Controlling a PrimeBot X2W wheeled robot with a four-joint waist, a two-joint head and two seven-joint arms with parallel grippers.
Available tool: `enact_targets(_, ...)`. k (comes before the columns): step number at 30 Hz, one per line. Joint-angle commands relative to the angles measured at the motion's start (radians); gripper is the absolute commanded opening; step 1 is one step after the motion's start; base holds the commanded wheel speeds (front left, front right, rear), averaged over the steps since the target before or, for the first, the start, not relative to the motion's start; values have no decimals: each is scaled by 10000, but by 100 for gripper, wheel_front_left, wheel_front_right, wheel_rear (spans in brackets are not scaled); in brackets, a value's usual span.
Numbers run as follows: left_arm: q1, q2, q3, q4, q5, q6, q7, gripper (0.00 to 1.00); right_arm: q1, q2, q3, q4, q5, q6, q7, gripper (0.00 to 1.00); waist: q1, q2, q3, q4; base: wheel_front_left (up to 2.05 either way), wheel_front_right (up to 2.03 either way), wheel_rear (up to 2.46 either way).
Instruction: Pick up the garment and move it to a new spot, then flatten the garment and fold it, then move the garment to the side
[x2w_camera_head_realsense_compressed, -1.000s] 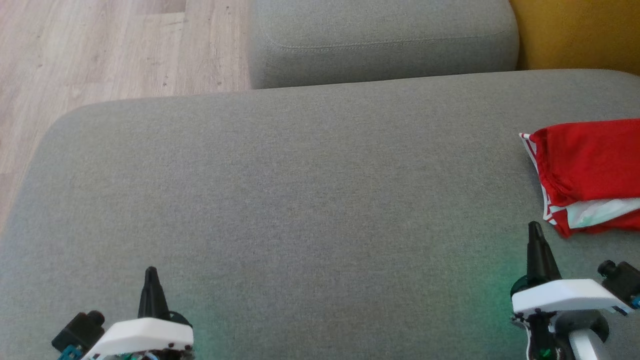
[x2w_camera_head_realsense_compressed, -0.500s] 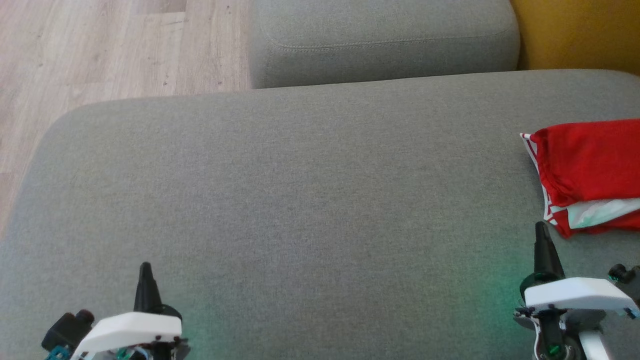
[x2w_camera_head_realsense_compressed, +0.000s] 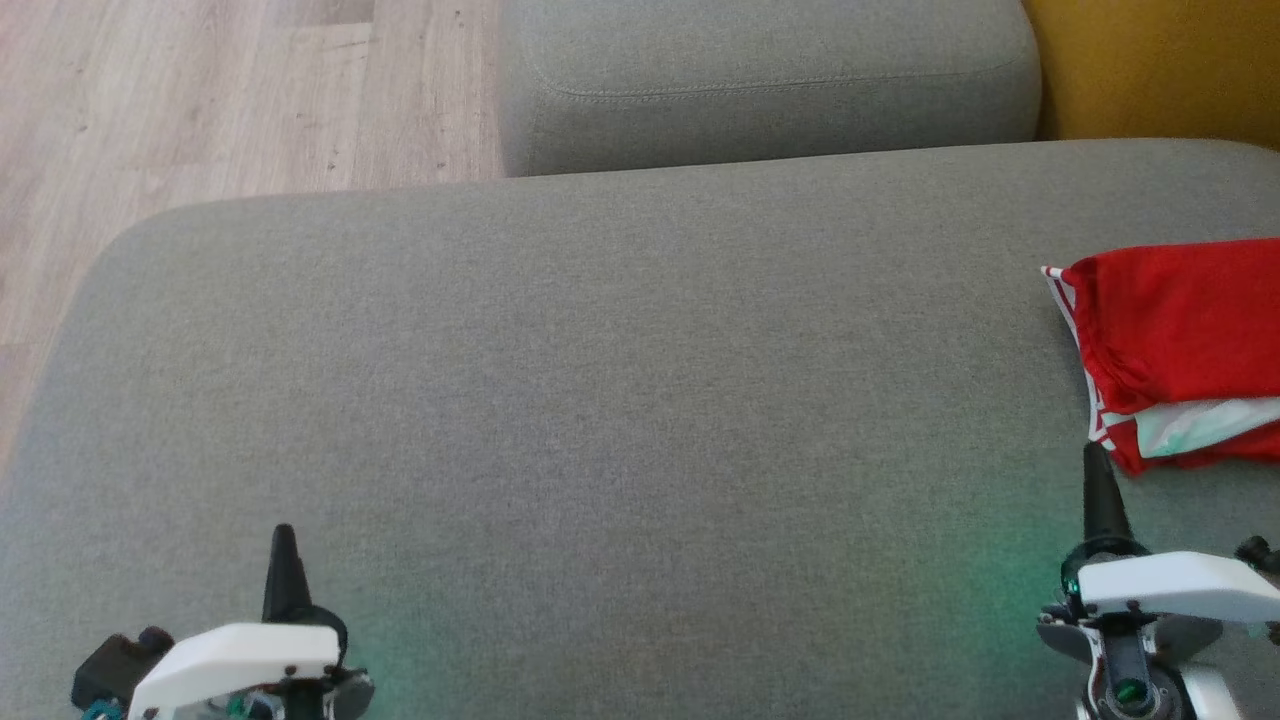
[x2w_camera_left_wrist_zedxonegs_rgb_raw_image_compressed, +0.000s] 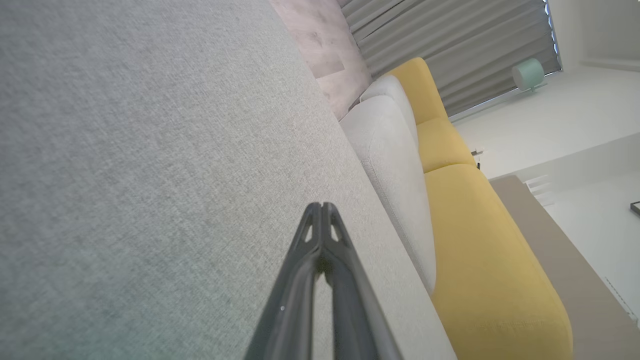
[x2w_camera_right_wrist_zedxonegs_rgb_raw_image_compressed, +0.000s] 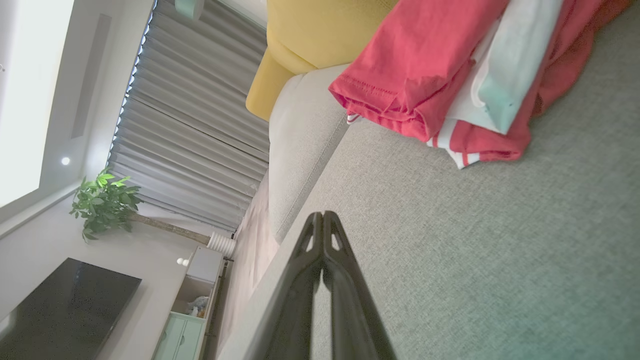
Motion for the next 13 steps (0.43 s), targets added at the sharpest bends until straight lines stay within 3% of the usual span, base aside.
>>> enact_targets(1, -581, 29, 354, -371, -179, -91, 50, 0, -601, -38, 93, -390, 254, 47, 35, 0, -1, 0, 0, 1, 0, 0, 0)
enact_targets(13, -664, 33, 619, -464, -1345, -276, 395, 0, -631, -42, -51, -492, 1674, 54, 382, 0, -1, 0, 6, 15, 0, 0, 0)
